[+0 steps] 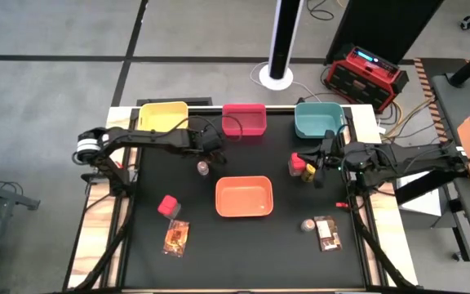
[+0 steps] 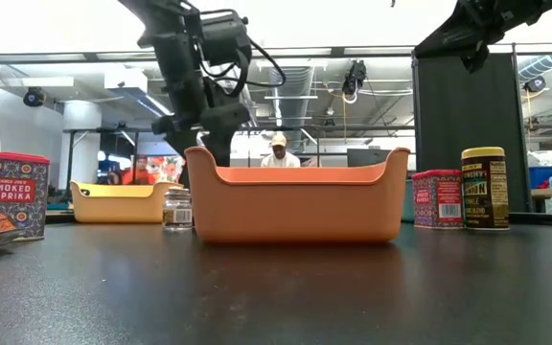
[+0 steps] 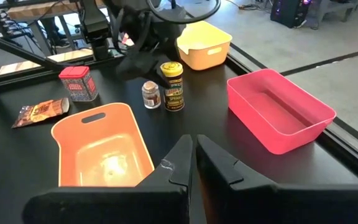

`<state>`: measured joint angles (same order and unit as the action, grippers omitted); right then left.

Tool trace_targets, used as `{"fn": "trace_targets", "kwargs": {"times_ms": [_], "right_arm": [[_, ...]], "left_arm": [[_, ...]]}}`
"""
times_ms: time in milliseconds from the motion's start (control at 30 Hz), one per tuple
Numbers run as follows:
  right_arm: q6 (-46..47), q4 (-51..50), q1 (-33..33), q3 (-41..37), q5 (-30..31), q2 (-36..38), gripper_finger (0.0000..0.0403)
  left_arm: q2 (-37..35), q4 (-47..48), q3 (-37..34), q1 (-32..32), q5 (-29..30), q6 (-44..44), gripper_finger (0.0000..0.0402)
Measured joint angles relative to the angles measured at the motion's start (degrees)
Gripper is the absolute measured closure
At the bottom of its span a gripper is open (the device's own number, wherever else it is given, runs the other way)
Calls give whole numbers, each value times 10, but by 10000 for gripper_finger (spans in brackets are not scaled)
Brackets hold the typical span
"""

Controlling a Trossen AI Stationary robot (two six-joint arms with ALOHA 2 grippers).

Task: Sort spices by type
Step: Put the left yellow seasoning bottle into the red bin

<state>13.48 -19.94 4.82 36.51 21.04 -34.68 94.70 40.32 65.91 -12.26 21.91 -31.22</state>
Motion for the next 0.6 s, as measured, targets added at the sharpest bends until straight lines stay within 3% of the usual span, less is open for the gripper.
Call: {"fn": "trace_targets", "kwargs": {"times_ms": [233, 600], "right_arm": [[-1, 0, 0, -1, 0, 0, 390], [-1, 0, 0, -1, 0, 0, 390]], "left_arm": [[6, 0, 0, -1, 1, 0, 75], [6, -1, 0, -2, 1, 5, 163]]}}
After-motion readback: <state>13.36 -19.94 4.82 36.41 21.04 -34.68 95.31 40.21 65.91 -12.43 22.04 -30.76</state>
